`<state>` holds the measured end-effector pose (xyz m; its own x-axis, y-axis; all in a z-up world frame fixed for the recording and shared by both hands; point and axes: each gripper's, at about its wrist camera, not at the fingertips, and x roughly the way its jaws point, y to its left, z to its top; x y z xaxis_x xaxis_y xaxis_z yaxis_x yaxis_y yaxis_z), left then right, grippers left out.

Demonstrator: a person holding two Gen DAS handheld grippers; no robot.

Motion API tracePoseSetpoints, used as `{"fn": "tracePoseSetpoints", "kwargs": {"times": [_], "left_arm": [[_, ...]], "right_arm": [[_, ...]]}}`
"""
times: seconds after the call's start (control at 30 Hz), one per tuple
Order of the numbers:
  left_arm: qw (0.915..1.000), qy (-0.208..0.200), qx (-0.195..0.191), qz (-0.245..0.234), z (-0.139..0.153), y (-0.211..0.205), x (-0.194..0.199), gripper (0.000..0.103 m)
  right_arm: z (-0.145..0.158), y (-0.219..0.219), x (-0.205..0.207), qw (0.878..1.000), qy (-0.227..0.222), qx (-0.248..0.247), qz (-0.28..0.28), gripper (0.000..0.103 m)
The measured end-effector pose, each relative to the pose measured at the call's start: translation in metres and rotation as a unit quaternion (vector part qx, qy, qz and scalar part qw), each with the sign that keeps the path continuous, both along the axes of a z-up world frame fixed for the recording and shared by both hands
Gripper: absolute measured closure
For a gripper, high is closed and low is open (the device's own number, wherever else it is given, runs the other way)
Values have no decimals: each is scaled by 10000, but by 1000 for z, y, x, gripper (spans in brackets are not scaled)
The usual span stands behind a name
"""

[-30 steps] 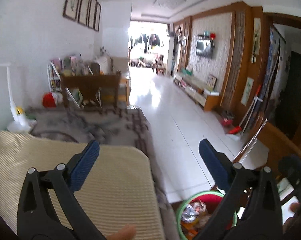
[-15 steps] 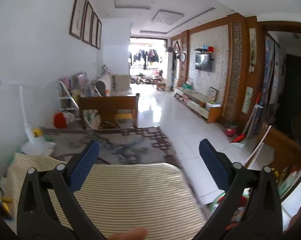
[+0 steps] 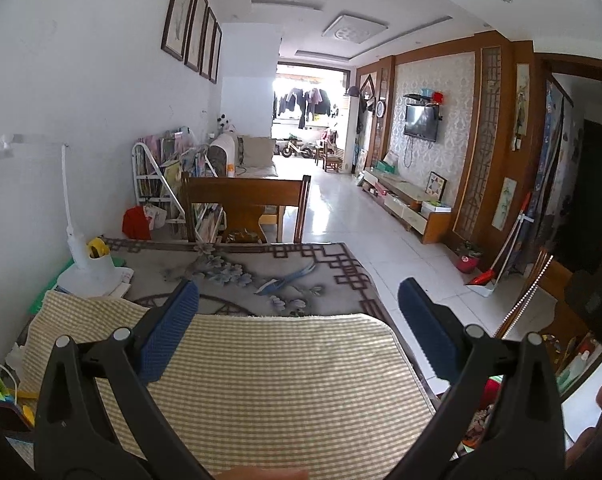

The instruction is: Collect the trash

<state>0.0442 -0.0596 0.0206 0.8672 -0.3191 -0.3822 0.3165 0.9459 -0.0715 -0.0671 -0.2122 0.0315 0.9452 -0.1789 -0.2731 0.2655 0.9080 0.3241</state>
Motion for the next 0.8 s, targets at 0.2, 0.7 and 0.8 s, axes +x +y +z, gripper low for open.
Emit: {"fn": "tracePoseSetpoints", "kwargs": {"times": [0.2,0.7,0.8], "left_arm": [[10000,2,-8,2,1,4,-2,5],[9998,183,22,83,-1,18,1,5],[9998,162,-9,139,1,20,2,5]], "right_arm": [[-7,8,7,9999,117,-40,42,7],[-17,14,20,9993,333,-56,185,7],[-23,13,25,9988,433,-66,223,7]]}}
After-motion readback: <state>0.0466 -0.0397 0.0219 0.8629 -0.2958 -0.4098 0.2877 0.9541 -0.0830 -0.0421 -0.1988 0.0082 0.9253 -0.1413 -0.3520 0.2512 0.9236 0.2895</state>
